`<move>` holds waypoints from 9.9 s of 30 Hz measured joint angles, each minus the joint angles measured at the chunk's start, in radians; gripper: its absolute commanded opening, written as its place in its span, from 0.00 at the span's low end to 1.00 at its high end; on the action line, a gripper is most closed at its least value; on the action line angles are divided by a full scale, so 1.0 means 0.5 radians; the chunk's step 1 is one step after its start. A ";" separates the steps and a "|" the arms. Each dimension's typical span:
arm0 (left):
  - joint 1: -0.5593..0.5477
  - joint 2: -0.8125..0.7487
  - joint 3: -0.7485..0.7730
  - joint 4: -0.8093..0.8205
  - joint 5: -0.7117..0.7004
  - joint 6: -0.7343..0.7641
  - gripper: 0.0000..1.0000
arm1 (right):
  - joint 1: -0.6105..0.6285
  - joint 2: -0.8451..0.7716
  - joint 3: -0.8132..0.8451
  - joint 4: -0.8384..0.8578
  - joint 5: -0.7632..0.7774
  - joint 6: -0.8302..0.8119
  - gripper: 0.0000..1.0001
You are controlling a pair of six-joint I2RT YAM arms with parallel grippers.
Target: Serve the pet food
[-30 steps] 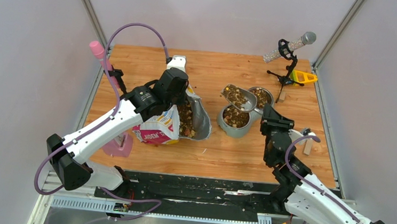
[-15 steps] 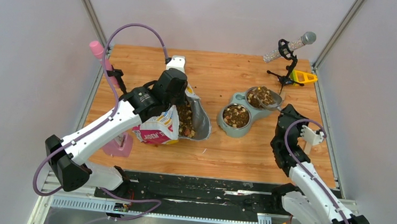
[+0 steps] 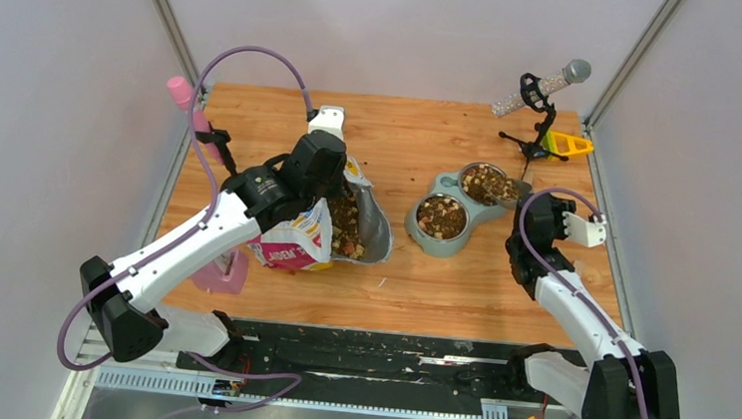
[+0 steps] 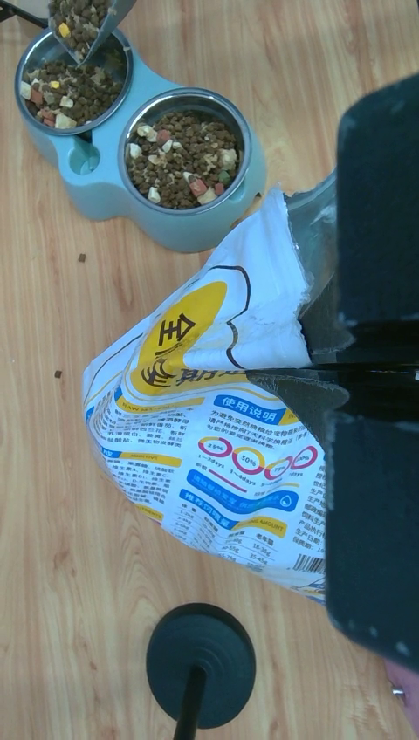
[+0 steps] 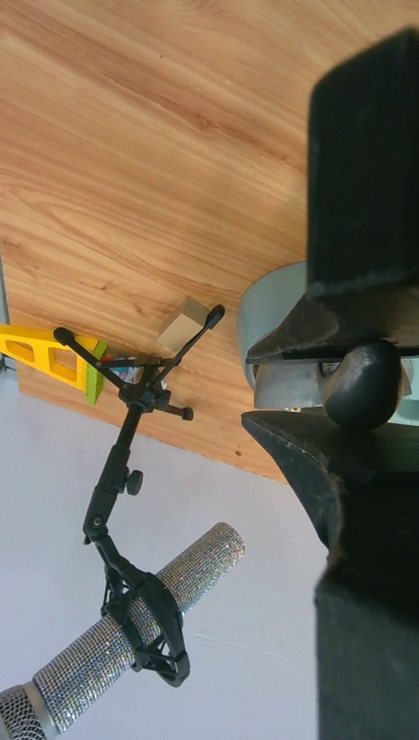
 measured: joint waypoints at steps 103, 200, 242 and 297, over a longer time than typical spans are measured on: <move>0.000 -0.143 -0.111 0.043 0.017 0.066 0.00 | -0.045 -0.218 0.330 -0.070 -0.649 -1.154 0.00; 0.013 -0.202 0.029 -0.409 0.816 0.313 0.00 | 0.752 0.971 1.582 -1.638 -4.112 -5.021 0.66; -0.064 0.112 0.811 -1.200 0.881 0.088 0.00 | 0.957 0.201 0.443 0.723 -3.359 -2.444 0.00; -0.036 -0.812 -0.436 -0.413 1.438 0.106 0.05 | 0.726 0.721 0.948 0.169 -2.628 -1.591 0.00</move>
